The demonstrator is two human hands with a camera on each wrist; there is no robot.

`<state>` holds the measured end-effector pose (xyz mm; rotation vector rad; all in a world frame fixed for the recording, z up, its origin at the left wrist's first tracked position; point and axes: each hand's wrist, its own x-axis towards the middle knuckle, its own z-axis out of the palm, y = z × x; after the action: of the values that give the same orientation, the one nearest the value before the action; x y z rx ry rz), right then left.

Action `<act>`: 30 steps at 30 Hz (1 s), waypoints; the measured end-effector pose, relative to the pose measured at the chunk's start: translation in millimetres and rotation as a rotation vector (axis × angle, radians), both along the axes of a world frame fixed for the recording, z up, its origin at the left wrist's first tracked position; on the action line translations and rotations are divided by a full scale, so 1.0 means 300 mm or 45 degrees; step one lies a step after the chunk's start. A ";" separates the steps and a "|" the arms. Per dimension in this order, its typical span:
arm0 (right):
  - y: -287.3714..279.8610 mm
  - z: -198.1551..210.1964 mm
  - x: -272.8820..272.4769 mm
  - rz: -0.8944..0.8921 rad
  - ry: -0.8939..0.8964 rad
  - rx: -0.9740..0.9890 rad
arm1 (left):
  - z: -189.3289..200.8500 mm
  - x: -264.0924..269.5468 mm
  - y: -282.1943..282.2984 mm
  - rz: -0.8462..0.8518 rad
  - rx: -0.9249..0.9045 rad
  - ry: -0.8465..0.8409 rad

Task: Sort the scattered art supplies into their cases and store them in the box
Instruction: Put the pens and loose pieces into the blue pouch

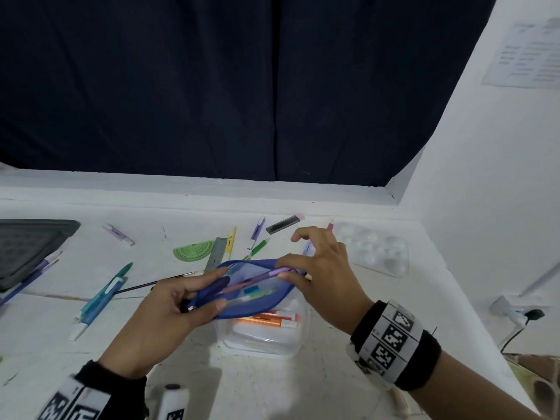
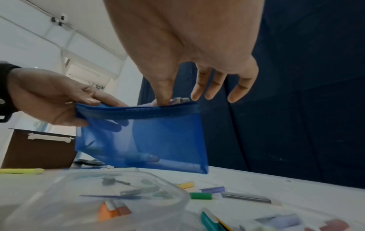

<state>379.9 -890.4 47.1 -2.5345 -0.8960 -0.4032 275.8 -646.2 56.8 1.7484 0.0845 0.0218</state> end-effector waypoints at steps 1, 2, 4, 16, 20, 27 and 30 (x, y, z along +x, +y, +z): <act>0.008 -0.002 -0.009 0.027 0.035 0.018 | -0.001 0.001 -0.006 0.009 -0.020 0.004; 0.013 -0.004 -0.017 0.051 0.070 0.060 | -0.004 0.002 -0.010 0.024 -0.042 0.009; 0.013 -0.002 -0.025 0.083 0.158 0.210 | -0.006 0.000 -0.010 0.052 -0.096 0.028; -0.157 -0.135 0.163 -0.310 0.534 -0.050 | -0.023 -0.021 0.037 0.127 -0.174 0.014; -0.153 -0.180 0.186 -0.390 0.591 -0.538 | -0.025 -0.026 0.043 0.161 -0.174 0.010; -0.117 -0.163 0.200 -0.471 0.607 -0.728 | -0.018 -0.025 0.053 0.173 -0.196 0.004; -0.117 -0.163 0.191 -0.470 0.633 -0.717 | -0.023 -0.026 0.057 0.162 -0.240 0.004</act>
<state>437.2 -925.4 -1.8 -3.0998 -0.3788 0.4350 268.1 -629.2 50.0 1.5523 0.1942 0.1008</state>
